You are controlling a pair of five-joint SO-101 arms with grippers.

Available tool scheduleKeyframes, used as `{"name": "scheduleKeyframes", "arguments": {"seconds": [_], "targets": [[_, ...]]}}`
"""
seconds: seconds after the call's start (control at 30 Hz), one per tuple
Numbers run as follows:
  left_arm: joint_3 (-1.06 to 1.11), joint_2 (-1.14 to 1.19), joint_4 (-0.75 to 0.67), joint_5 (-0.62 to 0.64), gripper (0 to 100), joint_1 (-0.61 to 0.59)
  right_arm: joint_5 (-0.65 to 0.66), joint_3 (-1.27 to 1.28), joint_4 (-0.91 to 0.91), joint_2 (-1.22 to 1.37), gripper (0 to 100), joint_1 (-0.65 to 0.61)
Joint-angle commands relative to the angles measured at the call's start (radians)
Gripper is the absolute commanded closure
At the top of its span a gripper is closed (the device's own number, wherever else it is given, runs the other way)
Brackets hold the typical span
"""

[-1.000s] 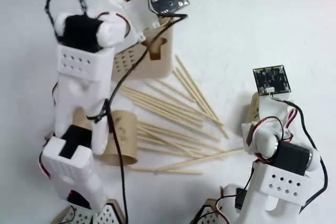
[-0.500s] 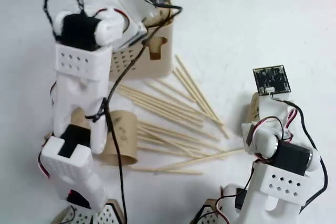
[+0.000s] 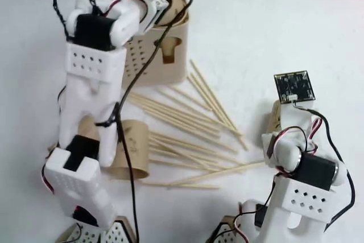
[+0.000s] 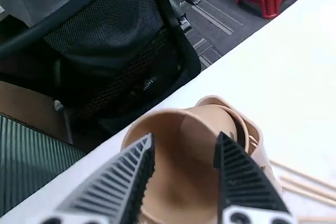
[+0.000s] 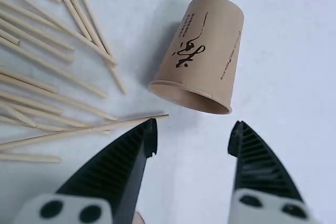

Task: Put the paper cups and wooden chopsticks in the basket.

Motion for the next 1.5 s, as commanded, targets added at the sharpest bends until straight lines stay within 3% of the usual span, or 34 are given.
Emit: {"name": "scheduleKeyframes", "arguments": {"seconds": [0.0, 0.17, 0.5, 0.6, 0.83, 1.13, 1.47], "targets": [[0.069, -0.018, -0.117, 0.037, 81, 0.008, -0.008, -0.014, -0.013, -0.01, 76.9, 0.007], [0.161, -0.019, -0.215, 0.035, 85, 0.048, -0.006, -0.014, -0.013, -0.01, 76.9, 0.007], [0.14, -0.028, -0.235, 0.037, 86, 0.042, -0.003, -0.014, -0.01, -0.012, 76.9, 0.008], [0.138, -0.059, -0.183, 0.037, 86, 0.036, 0.003, -0.043, -0.004, -0.012, 76.9, 0.008], [0.147, -0.229, 0.032, 0.035, 86, 0.036, 0.327, -0.123, 0.137, -0.002, 76.9, 0.021], [0.147, -0.366, 0.265, 0.035, 86, 0.035, 0.712, -0.091, 0.105, -0.001, 76.9, 0.202], [0.147, -0.42, 0.428, 0.043, 86, -0.085, 0.741, 0.238, -0.335, -0.001, 76.9, 0.208]]}}
